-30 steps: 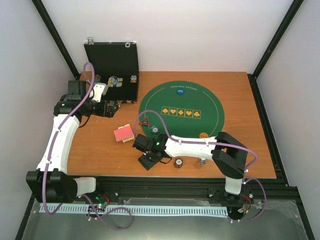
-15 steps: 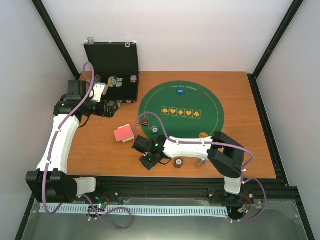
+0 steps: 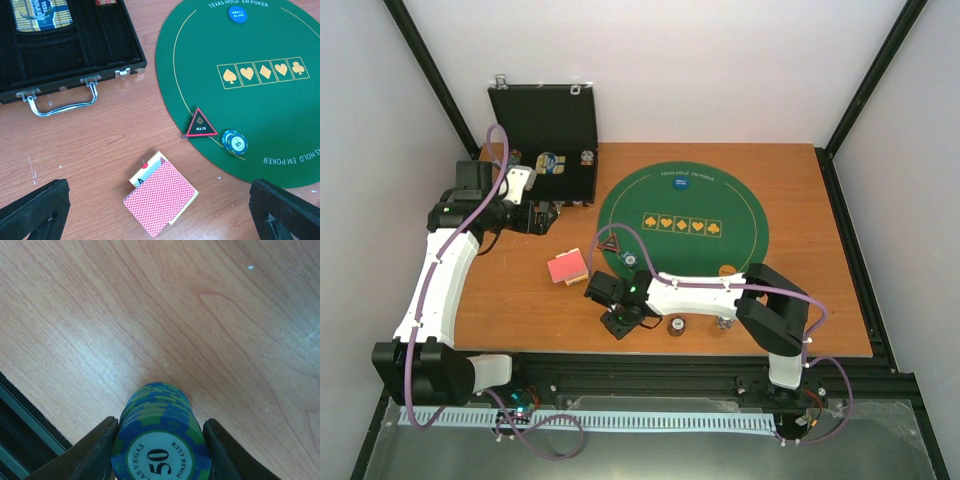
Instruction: Distribute texas hold em gaming equipment
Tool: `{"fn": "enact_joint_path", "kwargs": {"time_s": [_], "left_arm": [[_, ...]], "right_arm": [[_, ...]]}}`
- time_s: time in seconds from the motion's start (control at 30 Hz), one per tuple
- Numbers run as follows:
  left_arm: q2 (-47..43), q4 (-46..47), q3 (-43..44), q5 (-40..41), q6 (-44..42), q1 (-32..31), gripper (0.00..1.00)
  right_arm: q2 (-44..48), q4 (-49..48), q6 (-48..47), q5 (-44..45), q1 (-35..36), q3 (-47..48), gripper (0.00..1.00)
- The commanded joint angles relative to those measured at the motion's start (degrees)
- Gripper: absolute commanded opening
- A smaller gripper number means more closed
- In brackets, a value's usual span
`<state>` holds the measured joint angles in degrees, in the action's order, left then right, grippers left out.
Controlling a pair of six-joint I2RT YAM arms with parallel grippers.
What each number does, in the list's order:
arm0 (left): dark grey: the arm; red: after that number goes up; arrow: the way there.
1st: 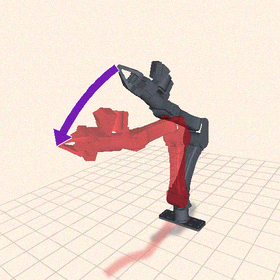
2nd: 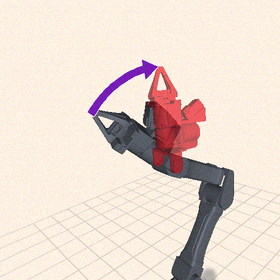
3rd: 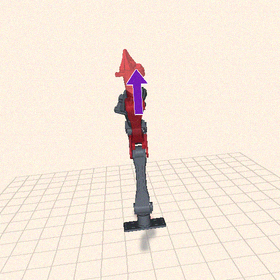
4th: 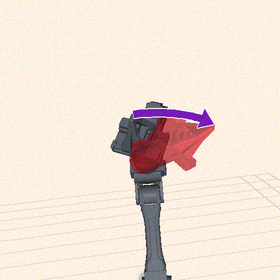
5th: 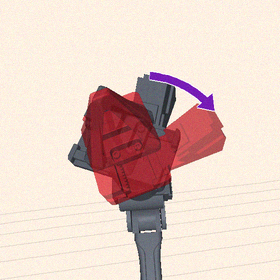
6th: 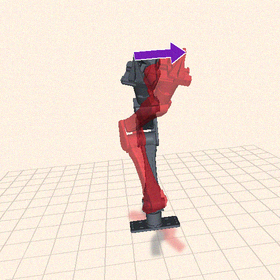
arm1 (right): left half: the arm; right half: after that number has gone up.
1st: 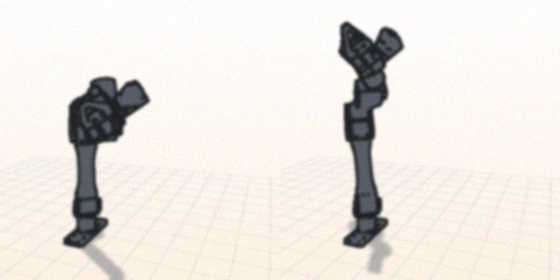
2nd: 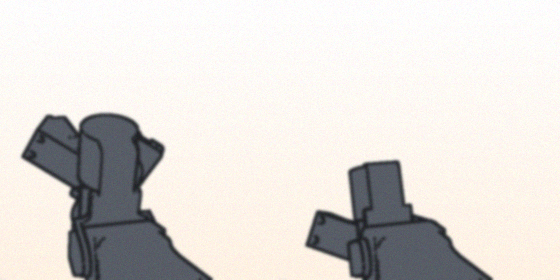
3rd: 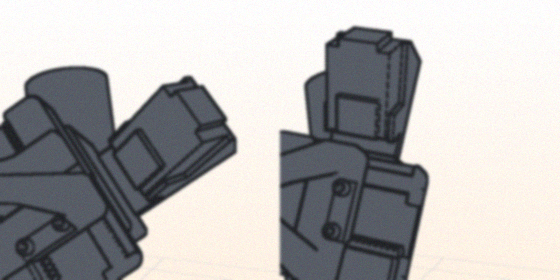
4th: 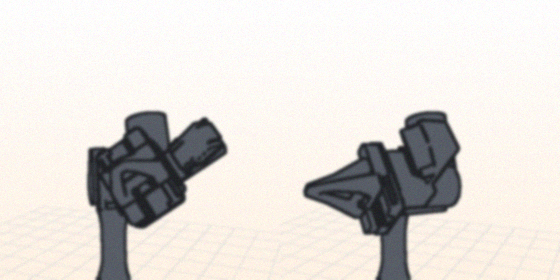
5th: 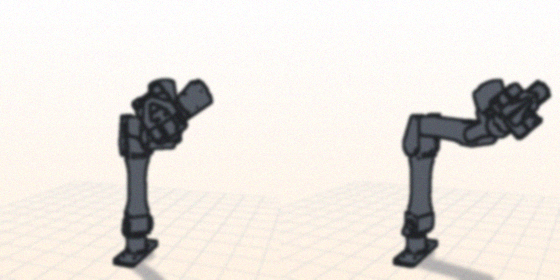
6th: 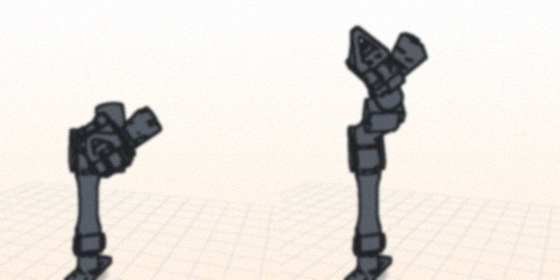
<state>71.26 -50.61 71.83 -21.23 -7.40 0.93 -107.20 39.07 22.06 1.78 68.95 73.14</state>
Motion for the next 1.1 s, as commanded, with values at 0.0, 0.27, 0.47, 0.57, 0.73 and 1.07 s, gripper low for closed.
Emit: {"fn": "enact_joint_path", "kwargs": {"time_s": [0.0, 0.27, 0.47, 0.57, 0.73, 1.07], "left_arm": [[-1.05, 0.48, -0.01, -0.81, 0.97, 0.31, 1.00], [-0.73, 0.60, 0.24, -0.91, 0.89, 0.33, 1.00], [-0.35, 0.41, 0.33, -0.74, 0.81, 0.30, 1.00], [-0.16, 0.32, 0.37, -0.72, 0.89, 0.37, 1.00], [0.08, 0.03, 0.33, -1.20, 0.82, 0.33, 1.00], [1.12, -0.36, 1.14, -1.91, 0.29, 0.32, 1.00]], "right_arm": [[1.86, 2.66, -0.92, 1.91, 0.31, 2.76, 0.39], [4.03, 6.45, -2.38, 3.06, -1.07, 6.18, 0.33], [6.23, 9.30, -5.40, 3.96, -6.12, 9.30, 0.33], [6.71, 9.51, -7.82, 3.91, -12.82, 10.58, 0.33], [3.32, 7.99, -11.96, 3.25, -27.08, 14.91, 0.33], [-20.87, 10.22, -15.30, 4.12, -44.38, 41.88, 0.33]]}}
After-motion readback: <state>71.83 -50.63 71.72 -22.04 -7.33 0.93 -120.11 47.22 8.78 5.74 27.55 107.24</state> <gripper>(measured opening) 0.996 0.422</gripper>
